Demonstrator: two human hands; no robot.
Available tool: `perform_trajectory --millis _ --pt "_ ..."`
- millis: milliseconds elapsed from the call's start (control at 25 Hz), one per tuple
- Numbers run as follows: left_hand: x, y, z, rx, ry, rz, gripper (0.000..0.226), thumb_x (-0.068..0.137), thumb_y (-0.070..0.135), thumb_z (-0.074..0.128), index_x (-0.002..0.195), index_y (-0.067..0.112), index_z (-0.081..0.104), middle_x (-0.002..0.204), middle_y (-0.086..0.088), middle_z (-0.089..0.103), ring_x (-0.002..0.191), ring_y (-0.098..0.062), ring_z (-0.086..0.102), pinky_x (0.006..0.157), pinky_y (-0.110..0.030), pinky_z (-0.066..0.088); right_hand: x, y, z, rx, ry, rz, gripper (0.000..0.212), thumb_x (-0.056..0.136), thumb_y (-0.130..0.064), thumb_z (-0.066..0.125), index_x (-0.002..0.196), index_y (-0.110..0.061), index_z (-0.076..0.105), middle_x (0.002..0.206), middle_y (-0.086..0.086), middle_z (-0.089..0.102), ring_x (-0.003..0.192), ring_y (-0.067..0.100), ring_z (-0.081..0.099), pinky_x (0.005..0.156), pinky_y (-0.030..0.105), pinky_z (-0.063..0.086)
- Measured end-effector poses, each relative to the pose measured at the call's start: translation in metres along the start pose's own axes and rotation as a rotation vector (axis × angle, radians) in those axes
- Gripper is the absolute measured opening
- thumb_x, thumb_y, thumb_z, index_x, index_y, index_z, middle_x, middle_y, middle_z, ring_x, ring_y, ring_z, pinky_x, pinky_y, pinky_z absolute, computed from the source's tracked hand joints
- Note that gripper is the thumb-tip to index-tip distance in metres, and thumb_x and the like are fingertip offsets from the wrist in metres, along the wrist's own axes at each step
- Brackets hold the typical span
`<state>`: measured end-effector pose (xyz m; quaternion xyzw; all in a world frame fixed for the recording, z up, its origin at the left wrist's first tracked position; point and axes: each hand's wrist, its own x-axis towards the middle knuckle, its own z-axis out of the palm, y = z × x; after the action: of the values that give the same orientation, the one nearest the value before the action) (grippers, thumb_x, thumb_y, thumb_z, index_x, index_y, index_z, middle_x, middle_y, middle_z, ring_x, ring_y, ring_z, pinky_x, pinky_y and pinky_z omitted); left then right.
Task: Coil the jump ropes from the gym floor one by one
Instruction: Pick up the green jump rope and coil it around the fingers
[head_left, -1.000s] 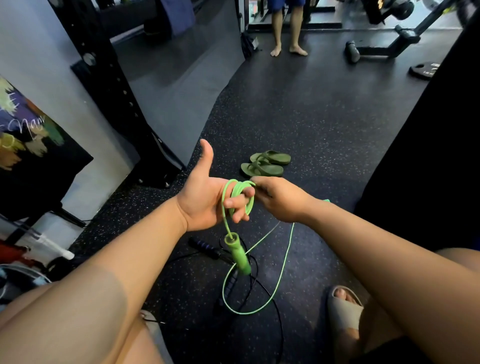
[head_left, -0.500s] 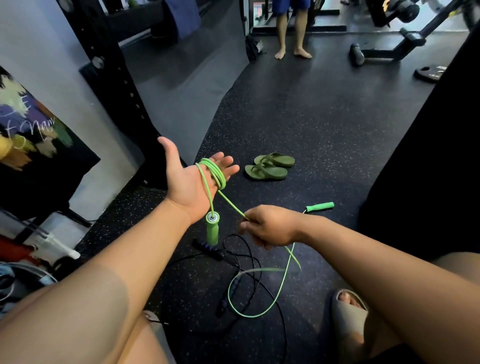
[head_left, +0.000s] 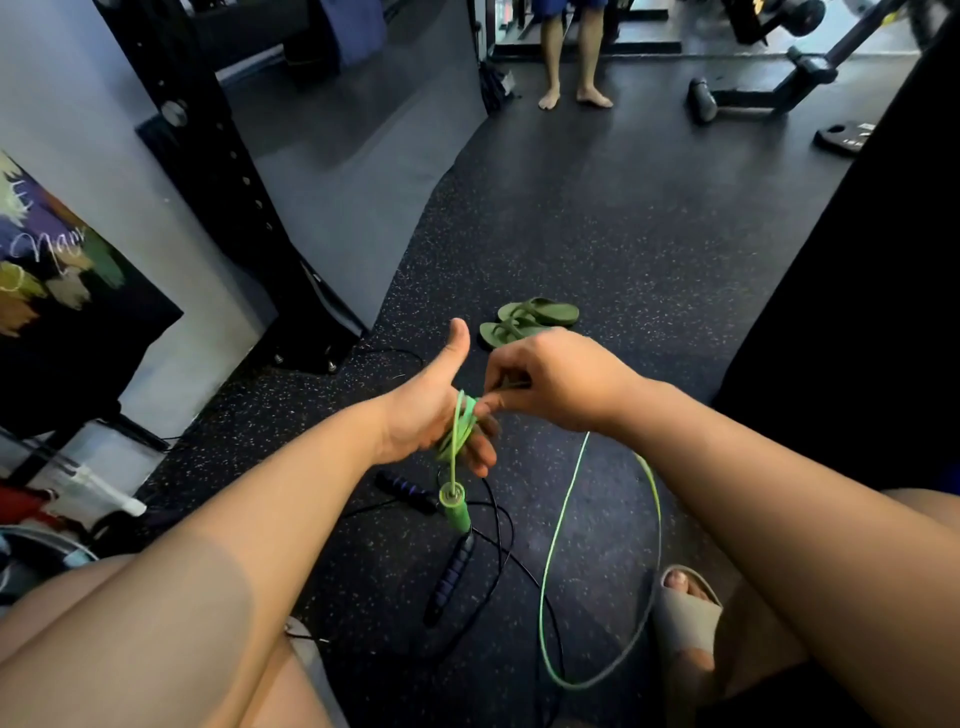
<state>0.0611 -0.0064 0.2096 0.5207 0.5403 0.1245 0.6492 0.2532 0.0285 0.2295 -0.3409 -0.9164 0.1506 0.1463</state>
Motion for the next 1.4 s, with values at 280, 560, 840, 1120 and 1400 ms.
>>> perform_trajectory --millis 280,560,840,1120,1400 --pt "-0.009 0.012 -0.002 -0.354 -0.210 0.159 0.119 0.058 0.100 -0.003 0.079 0.000 0.059 0.053 -0.013 0.058 0.056 -0.031 0.062 0.075 -0.040 0.050 -0.001 0.029 0.019 0.172 0.069 0.020 0.025 0.100 -0.036 0.055 0.091 -0.014 0.062 0.076 -0.005 0.059 0.067 0.007 0.049 0.063 0.028 0.039" --pt "-0.015 0.014 -0.007 -0.797 -0.061 0.424 0.117 0.060 0.103 0.013 0.087 0.001 0.062 0.067 -0.011 0.061 0.069 -0.031 0.064 0.078 -0.037 0.055 -0.009 0.017 0.065 0.480 -0.161 0.262 0.028 0.106 -0.031 0.040 0.091 -0.015 0.058 0.067 0.002 0.062 0.057 0.011 0.055 0.060 0.026 0.047" --pt "-0.009 0.010 -0.023 -0.859 0.327 0.517 0.114 0.071 0.096 0.008 0.108 0.000 0.058 0.094 -0.020 0.071 0.101 -0.039 0.068 0.093 -0.040 0.054 -0.006 -0.007 0.043 0.304 -0.312 0.190 0.027 0.106 -0.027 0.043 0.093 -0.017 0.065 0.063 -0.010 0.051 0.050 -0.004 0.054 0.051 0.012 0.038" --pt "0.005 -0.003 -0.007 -0.104 0.204 0.113 0.134 0.071 0.092 -0.013 0.106 -0.013 0.062 0.099 -0.031 0.065 0.089 -0.032 0.067 0.088 -0.033 0.044 -0.005 -0.016 0.010 -0.015 -0.140 0.021 0.025 0.097 -0.043 0.057 0.091 -0.023 0.070 0.080 -0.007 0.068 0.070 0.015 0.059 0.062 0.032 0.043" --pt "-0.007 0.004 0.006 -0.021 -0.042 0.079 0.117 0.065 0.091 -0.010 0.082 0.000 0.063 0.064 -0.018 0.066 0.074 -0.037 0.069 0.079 -0.036 0.049 -0.004 0.021 0.015 0.212 0.104 -0.076 0.014 0.089 -0.037 0.071 0.091 -0.024 0.069 0.083 -0.011 0.066 0.075 0.007 0.061 0.070 0.033 0.051"
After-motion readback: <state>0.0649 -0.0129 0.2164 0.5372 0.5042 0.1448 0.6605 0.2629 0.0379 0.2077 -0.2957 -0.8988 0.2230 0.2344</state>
